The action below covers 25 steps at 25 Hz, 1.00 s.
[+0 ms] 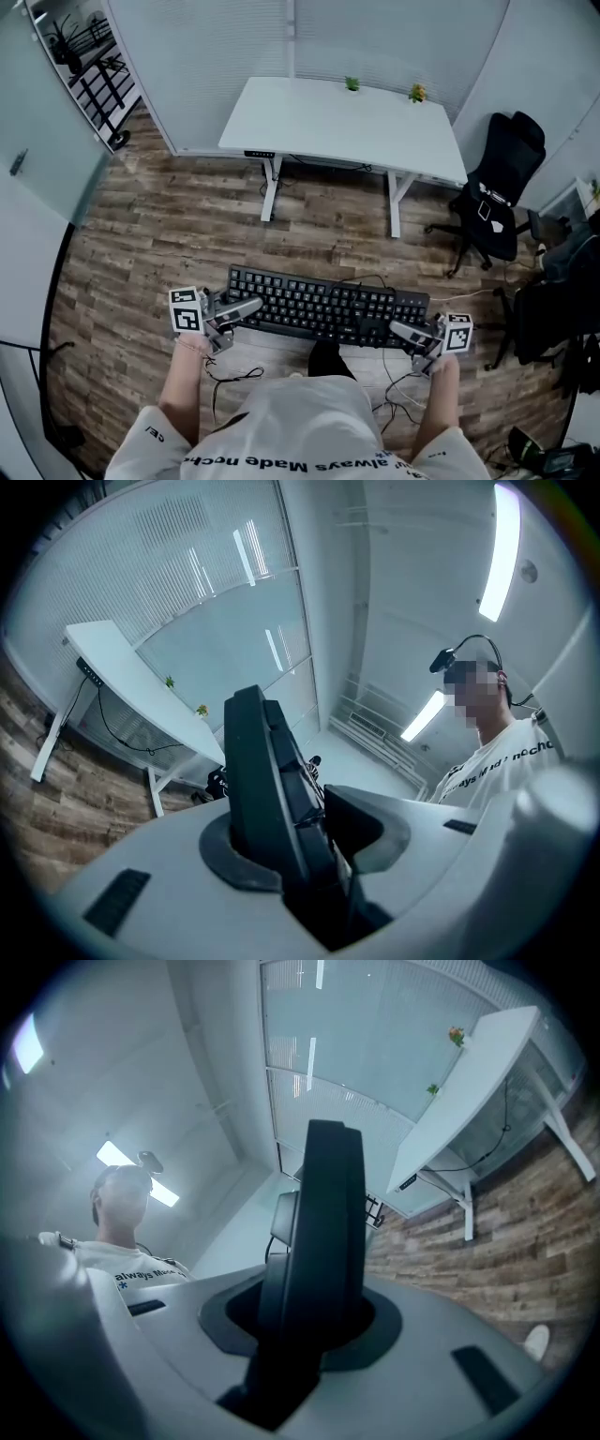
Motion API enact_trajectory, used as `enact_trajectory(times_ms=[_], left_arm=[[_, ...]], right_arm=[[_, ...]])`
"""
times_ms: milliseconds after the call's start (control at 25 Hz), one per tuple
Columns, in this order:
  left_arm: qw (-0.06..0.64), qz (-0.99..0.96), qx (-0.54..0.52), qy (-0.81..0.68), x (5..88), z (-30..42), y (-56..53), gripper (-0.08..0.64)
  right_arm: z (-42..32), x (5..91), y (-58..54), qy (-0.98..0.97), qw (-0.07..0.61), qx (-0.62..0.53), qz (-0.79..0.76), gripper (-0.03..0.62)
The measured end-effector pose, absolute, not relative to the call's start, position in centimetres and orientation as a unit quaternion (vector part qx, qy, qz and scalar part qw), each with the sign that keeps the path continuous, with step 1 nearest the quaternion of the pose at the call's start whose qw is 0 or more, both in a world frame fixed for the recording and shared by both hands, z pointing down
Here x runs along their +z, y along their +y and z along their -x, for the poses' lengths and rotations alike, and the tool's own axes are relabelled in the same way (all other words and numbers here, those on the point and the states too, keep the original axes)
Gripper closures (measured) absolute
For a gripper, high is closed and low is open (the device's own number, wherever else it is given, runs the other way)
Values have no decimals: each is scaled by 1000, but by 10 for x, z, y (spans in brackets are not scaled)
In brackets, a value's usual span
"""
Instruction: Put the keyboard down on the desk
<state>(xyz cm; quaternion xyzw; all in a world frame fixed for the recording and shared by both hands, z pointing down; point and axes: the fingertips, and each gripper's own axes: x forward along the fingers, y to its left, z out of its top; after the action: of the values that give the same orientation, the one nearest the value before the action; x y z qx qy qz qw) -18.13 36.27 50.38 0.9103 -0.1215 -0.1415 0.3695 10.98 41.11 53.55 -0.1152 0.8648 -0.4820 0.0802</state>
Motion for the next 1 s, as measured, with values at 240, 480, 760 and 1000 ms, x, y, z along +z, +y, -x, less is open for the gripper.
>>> enact_trajectory(times_ms=[240,480,760,1000], left_arm=[[371,-910,-138,-122,498,157,294,397],[377,-909,-135,-118,497,123,220,397],[382,-908,-130,-112,494,79,144,397],[376,-910,-131,-118,491,58,97,397]], right_arm=[[-133,531,343,863,84,-485,112,468],[-167,530,273,860,88,-488,119,468],[-208,526,202,856,95,-494,120,469],[-230,526,151,859,94,-490,113,469]])
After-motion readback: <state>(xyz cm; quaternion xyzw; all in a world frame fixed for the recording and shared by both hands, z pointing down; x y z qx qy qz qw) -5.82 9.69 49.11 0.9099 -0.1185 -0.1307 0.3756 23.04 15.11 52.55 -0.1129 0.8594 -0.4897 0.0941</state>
